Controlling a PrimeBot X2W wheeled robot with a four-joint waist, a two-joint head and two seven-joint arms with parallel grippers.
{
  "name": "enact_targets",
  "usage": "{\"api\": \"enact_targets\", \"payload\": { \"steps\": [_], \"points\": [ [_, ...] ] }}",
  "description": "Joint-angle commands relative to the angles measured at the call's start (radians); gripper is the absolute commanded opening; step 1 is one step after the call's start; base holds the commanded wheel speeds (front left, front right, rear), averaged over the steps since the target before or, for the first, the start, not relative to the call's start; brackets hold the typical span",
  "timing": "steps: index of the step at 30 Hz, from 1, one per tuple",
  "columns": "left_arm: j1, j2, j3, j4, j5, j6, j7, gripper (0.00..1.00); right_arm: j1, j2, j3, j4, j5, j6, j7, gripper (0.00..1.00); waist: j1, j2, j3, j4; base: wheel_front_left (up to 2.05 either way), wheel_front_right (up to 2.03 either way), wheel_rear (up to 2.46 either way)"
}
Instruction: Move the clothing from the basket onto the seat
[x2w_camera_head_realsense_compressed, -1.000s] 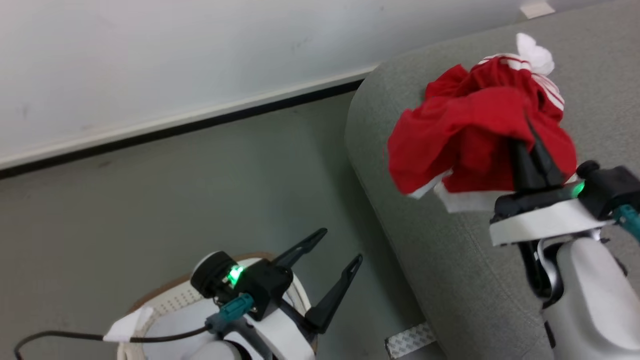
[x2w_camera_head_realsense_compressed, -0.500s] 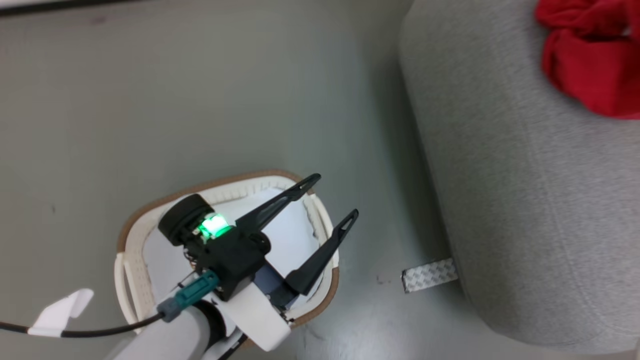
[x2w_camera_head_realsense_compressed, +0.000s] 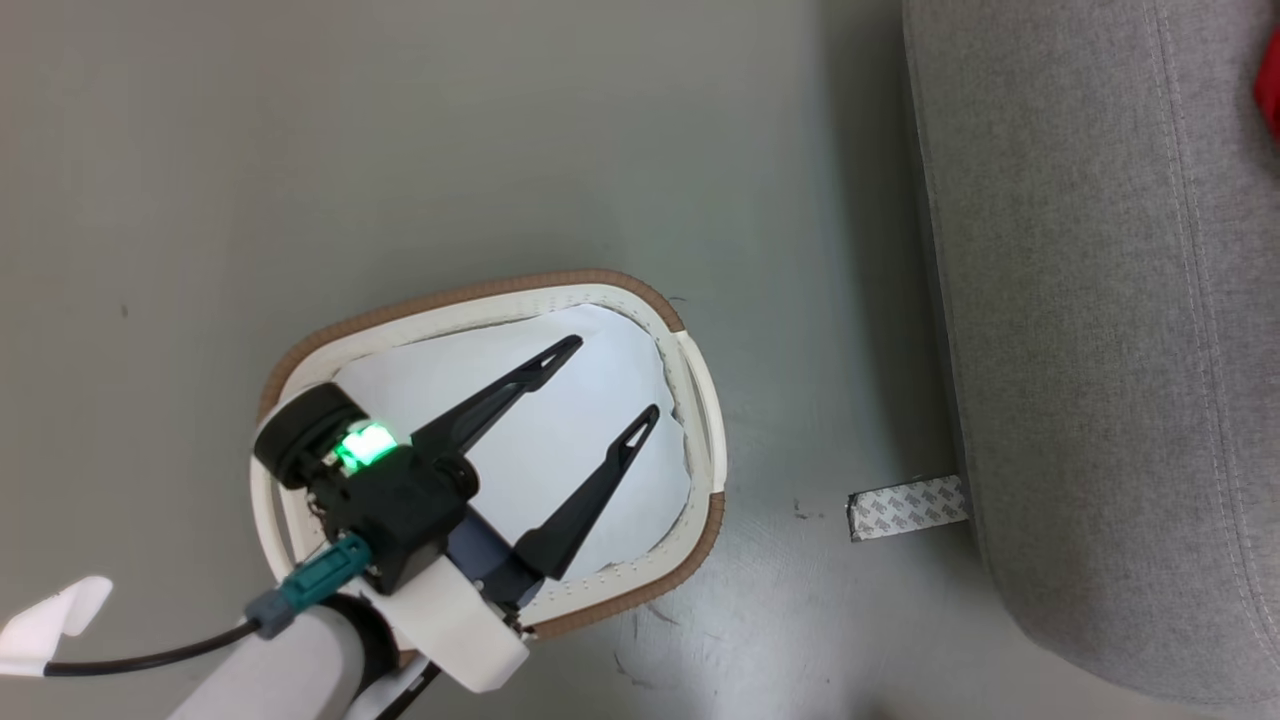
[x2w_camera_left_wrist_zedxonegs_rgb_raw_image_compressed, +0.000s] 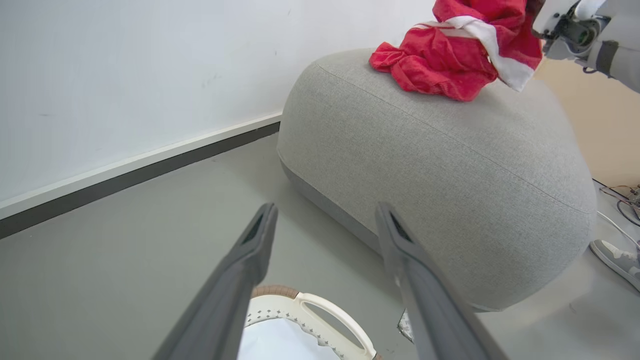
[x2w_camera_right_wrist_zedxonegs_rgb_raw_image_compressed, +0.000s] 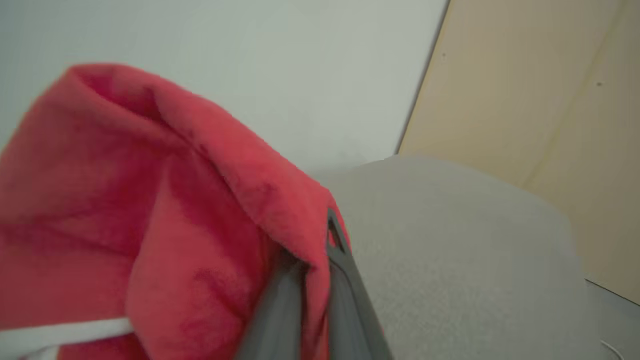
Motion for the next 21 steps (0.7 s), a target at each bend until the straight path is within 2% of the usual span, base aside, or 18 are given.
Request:
{"api": "enact_targets", "payload": {
  "steps": [1, 2, 3, 4, 9, 14, 18, 21],
  "points": [
    [0.013, 0.008, 0.003, -0.001, -0.006, 0.003, -0.003, 1.0, 0.017, 0.004, -0.045, 0.032, -0.013, -0.002, -0.024, 0.16, -0.0002, 0.0, -0.004, 0.0, 0.0, 0.0, 0.0],
    [0.018, 0.011, 0.004, -0.002, -0.008, 0.007, -0.003, 1.0, 0.023, 0.009, -0.069, 0.055, -0.023, -0.002, -0.043, 0.29, -0.0002, 0.0, -0.007, 0.0, 0.0, 0.0, 0.0],
    [0.019, 0.014, 0.008, -0.002, -0.011, 0.012, -0.003, 1.0, 0.027, 0.014, -0.086, 0.082, -0.03, -0.002, -0.057, 0.35, -0.0002, 0.0, -0.011, -0.001, 0.0, 0.0, 0.0],
    [0.021, 0.016, 0.011, -0.002, -0.013, 0.015, -0.003, 1.0, 0.027, 0.016, -0.102, 0.106, -0.034, -0.002, -0.076, 1.0, -0.0002, 0.0, -0.016, -0.002, 0.0, 0.0, 0.0],
    [0.031, 0.015, 0.016, -0.003, -0.02, 0.028, 0.0, 1.0, 0.018, -0.015, -0.123, 0.226, -0.045, -0.002, -0.137, 1.0, -0.0002, 0.0, -0.049, -0.015, 0.0, 0.0, 0.0],
    [0.045, -0.002, 0.006, 0.012, -0.031, 0.04, -0.008, 1.0, 0.055, -0.066, -0.064, 0.33, -0.024, -0.002, -0.169, 1.0, -0.0002, 0.0, -0.106, -0.028, 0.0, 0.0, 0.0],
    [0.063, -0.017, -0.002, 0.033, -0.041, 0.051, -0.018, 1.0, 0.117, -0.085, 0.0, 0.356, 0.018, -0.002, -0.176, 1.0, -0.0002, 0.0, -0.16, -0.035, 0.0, 0.0, 0.0],
    [0.077, -0.03, -0.005, 0.049, -0.046, 0.061, -0.029, 1.0, 0.188, -0.085, 0.052, 0.321, 0.056, -0.002, -0.175, 1.0, -0.0002, 0.0, -0.203, -0.036, 0.0, 0.0, 0.0]
  ]
}}
